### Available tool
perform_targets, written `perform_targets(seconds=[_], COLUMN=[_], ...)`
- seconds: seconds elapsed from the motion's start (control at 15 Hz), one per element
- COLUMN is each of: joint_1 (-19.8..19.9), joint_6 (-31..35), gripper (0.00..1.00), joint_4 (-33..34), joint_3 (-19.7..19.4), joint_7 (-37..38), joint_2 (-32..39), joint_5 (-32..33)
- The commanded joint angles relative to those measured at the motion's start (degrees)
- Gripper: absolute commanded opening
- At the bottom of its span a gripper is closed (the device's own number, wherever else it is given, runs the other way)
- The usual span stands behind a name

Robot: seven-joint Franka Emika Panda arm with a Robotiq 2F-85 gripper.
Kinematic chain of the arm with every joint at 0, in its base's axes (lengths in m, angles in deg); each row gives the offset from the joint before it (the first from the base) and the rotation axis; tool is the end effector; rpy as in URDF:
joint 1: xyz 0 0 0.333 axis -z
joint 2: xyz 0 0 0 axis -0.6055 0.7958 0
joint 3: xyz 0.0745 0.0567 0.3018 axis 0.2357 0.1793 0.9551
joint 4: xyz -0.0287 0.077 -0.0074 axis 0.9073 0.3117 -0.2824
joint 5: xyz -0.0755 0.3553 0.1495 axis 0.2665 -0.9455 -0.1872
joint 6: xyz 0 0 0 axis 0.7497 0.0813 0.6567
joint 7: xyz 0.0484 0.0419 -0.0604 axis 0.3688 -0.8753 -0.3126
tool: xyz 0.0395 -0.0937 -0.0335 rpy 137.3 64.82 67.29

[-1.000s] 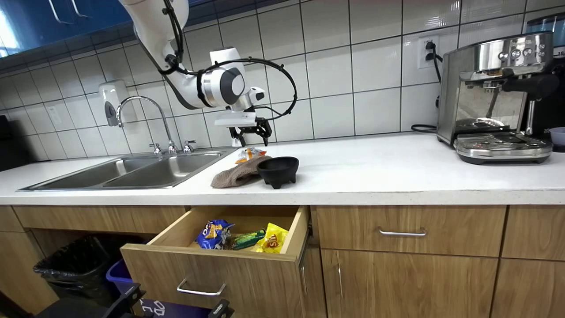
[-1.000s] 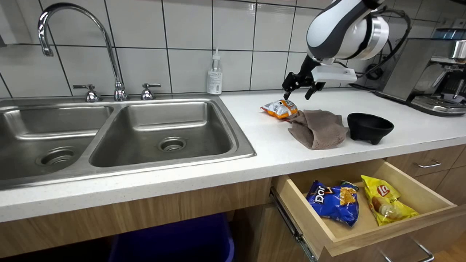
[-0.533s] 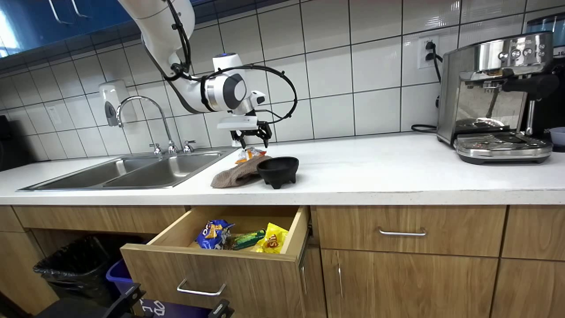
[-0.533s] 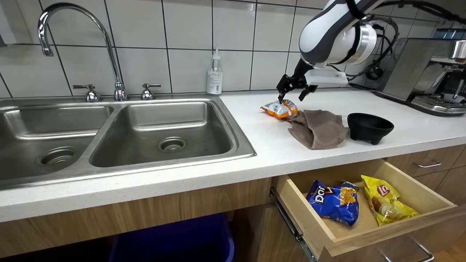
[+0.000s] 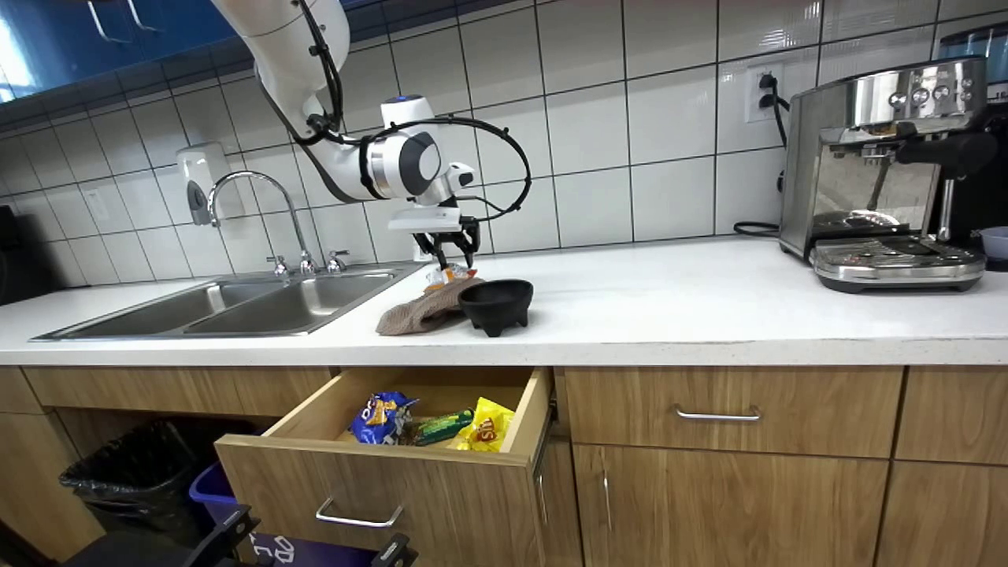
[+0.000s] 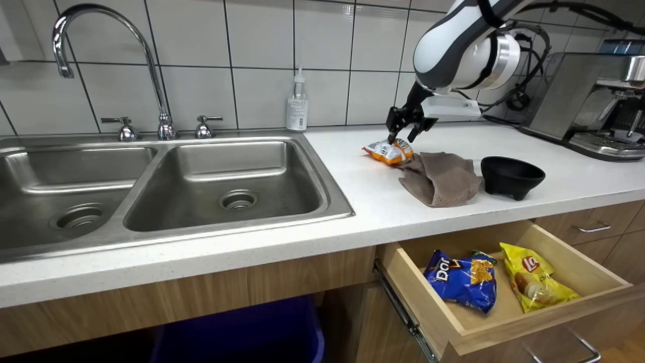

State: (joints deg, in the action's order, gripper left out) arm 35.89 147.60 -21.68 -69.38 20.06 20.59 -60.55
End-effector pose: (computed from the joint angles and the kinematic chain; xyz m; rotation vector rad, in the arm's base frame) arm 0.7197 0.0485 0.2711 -3.0191 -0.2059 -0.6676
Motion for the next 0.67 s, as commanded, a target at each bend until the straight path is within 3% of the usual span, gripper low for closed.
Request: perform_targets(seconds=[0.0, 0.27, 0.6], joint_1=[1.2, 1.2, 1.2], joint_6=[-2.3, -2.5, -2.5], gripper=[0.34, 0.03, 0.0], joint_4=[1.9, 1.7, 1.6], joint_3=[1.2, 1.2, 1.1], joint_7=[-1.3, -1.3, -1.1], joint_2=[0.6, 0.5, 0.4], joint_5=[0.3, 0.3, 0.2])
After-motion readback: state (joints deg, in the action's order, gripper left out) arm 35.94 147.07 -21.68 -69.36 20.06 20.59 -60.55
